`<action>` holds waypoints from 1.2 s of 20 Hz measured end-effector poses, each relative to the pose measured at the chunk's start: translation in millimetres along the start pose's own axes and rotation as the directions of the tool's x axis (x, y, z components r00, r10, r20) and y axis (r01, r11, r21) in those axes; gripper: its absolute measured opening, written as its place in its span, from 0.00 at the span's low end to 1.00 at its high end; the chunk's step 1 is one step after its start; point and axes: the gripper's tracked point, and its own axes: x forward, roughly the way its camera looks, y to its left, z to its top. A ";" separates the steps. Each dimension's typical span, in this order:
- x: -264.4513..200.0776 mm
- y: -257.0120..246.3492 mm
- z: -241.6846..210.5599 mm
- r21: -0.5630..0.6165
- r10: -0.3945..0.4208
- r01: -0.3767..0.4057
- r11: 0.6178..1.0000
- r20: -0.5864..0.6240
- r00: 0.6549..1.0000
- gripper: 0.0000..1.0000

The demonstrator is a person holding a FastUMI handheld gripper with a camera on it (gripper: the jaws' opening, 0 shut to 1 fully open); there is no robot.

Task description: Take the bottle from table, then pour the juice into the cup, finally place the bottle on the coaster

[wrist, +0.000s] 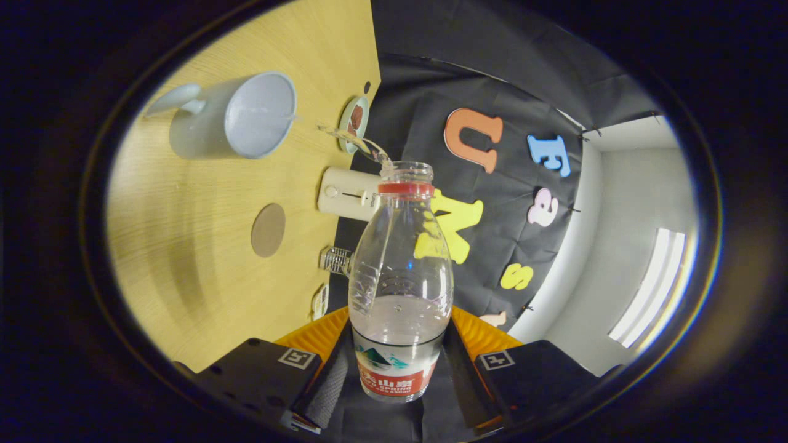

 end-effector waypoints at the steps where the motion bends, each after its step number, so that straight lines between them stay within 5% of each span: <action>1: -0.6 -0.6 -0.1 -0.003 -0.003 0.003 1.000 0.000 1.000 0.81; 24: -3.9 -8.1 -0.5 -0.046 -0.032 0.031 0.998 -0.016 0.999 0.81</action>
